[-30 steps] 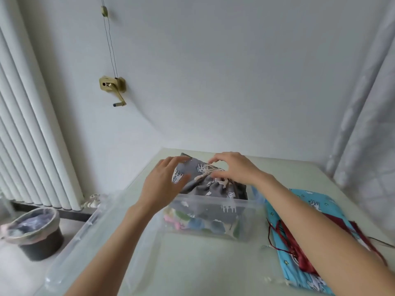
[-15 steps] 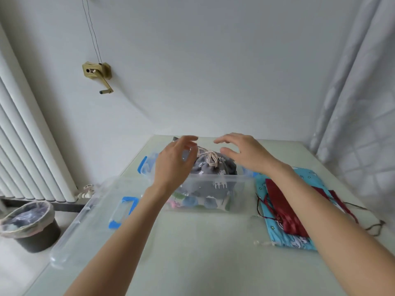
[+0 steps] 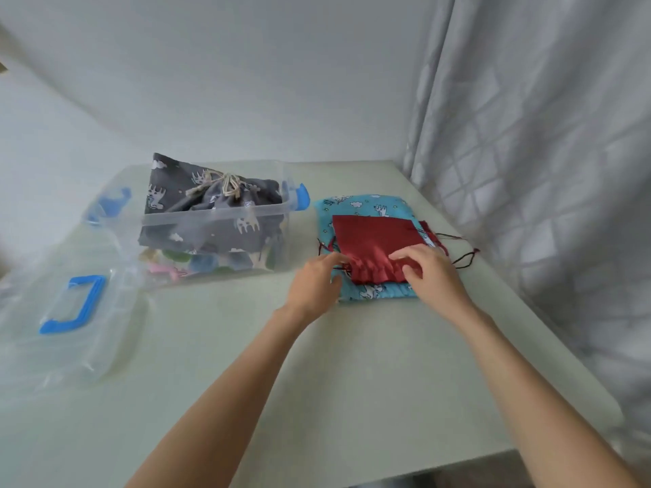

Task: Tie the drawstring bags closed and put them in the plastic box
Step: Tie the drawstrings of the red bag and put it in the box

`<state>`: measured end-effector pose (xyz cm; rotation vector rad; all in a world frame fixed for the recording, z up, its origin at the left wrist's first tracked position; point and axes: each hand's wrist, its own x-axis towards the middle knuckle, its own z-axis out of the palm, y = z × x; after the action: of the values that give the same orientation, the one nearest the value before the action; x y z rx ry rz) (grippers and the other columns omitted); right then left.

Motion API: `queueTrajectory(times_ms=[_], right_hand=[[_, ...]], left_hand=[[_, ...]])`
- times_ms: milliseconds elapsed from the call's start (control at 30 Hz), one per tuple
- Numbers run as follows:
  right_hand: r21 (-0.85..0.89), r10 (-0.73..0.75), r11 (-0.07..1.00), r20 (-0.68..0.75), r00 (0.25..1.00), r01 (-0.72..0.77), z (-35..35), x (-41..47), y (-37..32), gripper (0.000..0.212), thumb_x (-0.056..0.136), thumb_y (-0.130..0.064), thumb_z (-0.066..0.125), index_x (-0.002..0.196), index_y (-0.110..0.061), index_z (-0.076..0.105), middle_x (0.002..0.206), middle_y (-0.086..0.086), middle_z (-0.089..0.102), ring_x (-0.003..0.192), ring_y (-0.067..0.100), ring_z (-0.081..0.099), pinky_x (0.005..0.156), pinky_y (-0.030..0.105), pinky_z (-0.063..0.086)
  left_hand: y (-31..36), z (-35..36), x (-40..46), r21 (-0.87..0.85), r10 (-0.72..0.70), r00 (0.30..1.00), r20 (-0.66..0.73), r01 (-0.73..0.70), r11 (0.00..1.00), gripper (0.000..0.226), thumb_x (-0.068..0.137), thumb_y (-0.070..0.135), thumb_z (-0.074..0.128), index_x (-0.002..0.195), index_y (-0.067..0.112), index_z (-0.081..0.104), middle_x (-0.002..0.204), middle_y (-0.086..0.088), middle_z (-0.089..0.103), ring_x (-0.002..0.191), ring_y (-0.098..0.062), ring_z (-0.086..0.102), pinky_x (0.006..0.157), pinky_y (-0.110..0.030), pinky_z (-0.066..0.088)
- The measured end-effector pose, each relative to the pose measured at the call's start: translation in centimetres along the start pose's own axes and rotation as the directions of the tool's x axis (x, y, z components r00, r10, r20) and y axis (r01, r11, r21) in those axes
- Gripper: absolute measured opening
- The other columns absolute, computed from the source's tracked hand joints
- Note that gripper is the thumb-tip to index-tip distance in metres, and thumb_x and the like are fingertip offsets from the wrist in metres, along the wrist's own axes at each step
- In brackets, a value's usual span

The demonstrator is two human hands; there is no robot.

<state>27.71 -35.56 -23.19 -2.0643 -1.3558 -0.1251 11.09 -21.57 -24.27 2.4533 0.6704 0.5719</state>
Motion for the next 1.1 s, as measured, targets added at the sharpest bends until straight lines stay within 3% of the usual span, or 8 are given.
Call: queueTrajectory(times_ms=[233,367,467,600,733,833,967,1100], right_hand=[[-0.077,0.083,0.994,0.128,0.988,-0.074,-0.2,0.9,4.9,0.053,0.076,0.011,0.052,0.120,-0.018,0.058,0.124,0.002,0.053,0.109,0.019,0.052,0.086,0.026,0.042],[0.048,0.064,0.997,-0.019,0.998,-0.063,0.4,0.5,6.8,0.040,0.075,0.009,0.064,0.107,-0.014,0.064,0.109,0.002,0.059,0.091,0.016,0.057,0.081,0.027,0.048],[0.083,0.074,0.994,-0.061,0.995,-0.068,0.0,0.4,7.7,0.034,0.074,0.004,0.071,0.103,-0.012,0.066,0.103,0.001,0.060,0.088,0.014,0.057,0.075,0.019,0.045],[0.046,0.042,0.998,-0.101,0.994,-0.038,-0.3,0.3,8.1,0.034,0.075,-0.005,0.074,0.106,-0.015,0.065,0.113,0.001,0.053,0.105,0.019,0.052,0.088,0.029,0.044],[0.092,0.062,0.994,0.015,0.998,-0.063,-0.5,-0.1,7.4,0.041,0.074,-0.003,0.073,0.111,-0.018,0.062,0.104,-0.005,0.055,0.091,0.016,0.058,0.084,0.036,0.051],[0.128,0.043,0.991,-0.030,0.999,-0.039,-0.3,-0.5,6.5,0.032,0.076,0.002,0.070,0.103,-0.014,0.067,0.089,-0.004,0.062,0.081,0.017,0.063,0.077,0.029,0.051],[0.191,-0.003,0.982,-0.059,0.998,0.014,-0.3,-0.6,5.5,0.030,0.076,0.000,0.071,0.102,-0.014,0.067,0.092,-0.001,0.065,0.082,0.020,0.065,0.075,0.027,0.051],[0.121,-0.085,0.989,-0.020,0.996,0.087,-0.6,-0.9,5.4,0.043,0.073,0.010,0.063,0.108,-0.015,0.064,0.108,-0.005,0.055,0.102,0.013,0.057,0.086,0.027,0.046]], left_hand=[[-0.5,1.6,2.1,0.160,-0.086,0.996,-0.034,0.090,0.983,0.035,0.088,0.014,0.055,0.121,0.026,0.058,0.125,0.003,0.055,0.111,-0.023,0.053,0.084,-0.032,0.045],[-1.2,2.0,1.7,0.138,-0.107,0.981,-0.164,0.130,0.982,0.015,0.081,0.016,0.064,0.096,0.017,0.063,0.103,0.001,0.059,0.088,-0.026,0.061,0.068,-0.033,0.047],[-1.8,1.8,1.4,0.194,0.042,0.971,-0.236,0.004,0.981,0.010,0.080,0.019,0.070,0.087,0.016,0.063,0.100,0.003,0.064,0.088,-0.022,0.059,0.068,-0.029,0.045],[-1.7,0.3,0.6,0.151,0.186,0.954,-0.235,-0.153,0.977,0.012,0.082,0.020,0.071,0.089,0.016,0.063,0.100,0.007,0.069,0.096,-0.018,0.062,0.084,-0.034,0.047],[-1.2,-0.1,-0.3,-0.009,0.084,0.941,-0.327,-0.092,0.996,0.006,0.086,0.019,0.065,0.091,0.018,0.064,0.080,0.010,0.067,0.073,-0.010,0.065,0.068,-0.029,0.052],[-1.1,-0.6,-0.7,-0.067,0.014,0.945,-0.326,-0.037,0.997,0.004,0.086,0.017,0.064,0.086,0.021,0.066,0.074,0.010,0.066,0.057,-0.007,0.062,0.058,-0.025,0.052],[-1.9,-2.1,-2.1,-0.064,-0.024,0.962,-0.271,0.006,0.998,0.009,0.083,0.017,0.069,0.090,0.022,0.069,0.079,0.009,0.064,0.069,-0.002,0.058,0.059,-0.008,0.042],[-3.4,-2.7,-3.8,-0.187,-0.145,0.966,-0.216,0.105,0.977,0.030,0.079,0.013,0.073,0.101,0.031,0.064,0.090,0.016,0.064,0.073,-0.003,0.061,0.068,-0.012,0.049]])
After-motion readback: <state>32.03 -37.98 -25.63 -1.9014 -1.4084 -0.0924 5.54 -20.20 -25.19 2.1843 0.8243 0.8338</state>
